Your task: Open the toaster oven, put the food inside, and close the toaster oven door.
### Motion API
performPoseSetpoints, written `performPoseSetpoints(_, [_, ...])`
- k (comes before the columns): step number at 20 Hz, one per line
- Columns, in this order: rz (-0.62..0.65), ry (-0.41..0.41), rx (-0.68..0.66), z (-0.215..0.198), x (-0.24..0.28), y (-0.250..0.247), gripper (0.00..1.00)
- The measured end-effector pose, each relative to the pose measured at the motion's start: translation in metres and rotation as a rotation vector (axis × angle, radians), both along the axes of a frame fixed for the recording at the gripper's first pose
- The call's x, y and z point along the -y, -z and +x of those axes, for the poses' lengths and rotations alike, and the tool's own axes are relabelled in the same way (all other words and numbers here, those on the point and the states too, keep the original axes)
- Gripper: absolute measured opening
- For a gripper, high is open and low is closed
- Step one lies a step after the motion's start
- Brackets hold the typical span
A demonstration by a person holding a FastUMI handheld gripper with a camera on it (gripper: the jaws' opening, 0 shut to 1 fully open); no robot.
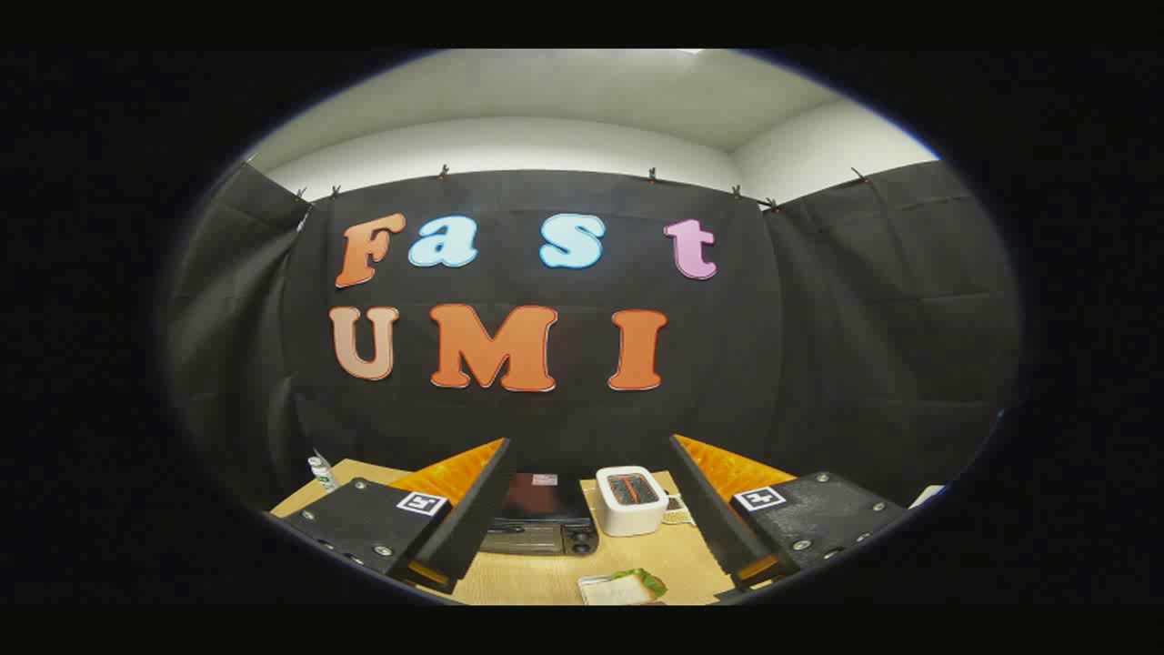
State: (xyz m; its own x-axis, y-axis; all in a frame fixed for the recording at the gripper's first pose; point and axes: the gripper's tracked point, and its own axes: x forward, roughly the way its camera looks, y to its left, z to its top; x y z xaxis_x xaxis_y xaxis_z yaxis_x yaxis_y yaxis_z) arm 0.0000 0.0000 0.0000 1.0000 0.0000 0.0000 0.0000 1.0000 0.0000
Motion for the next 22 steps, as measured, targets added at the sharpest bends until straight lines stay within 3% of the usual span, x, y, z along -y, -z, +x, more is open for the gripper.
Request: performPoseSetpoints(22, [0.004, 0.016, 0.013, -0.007, 0.005, -0.002, 0.98])
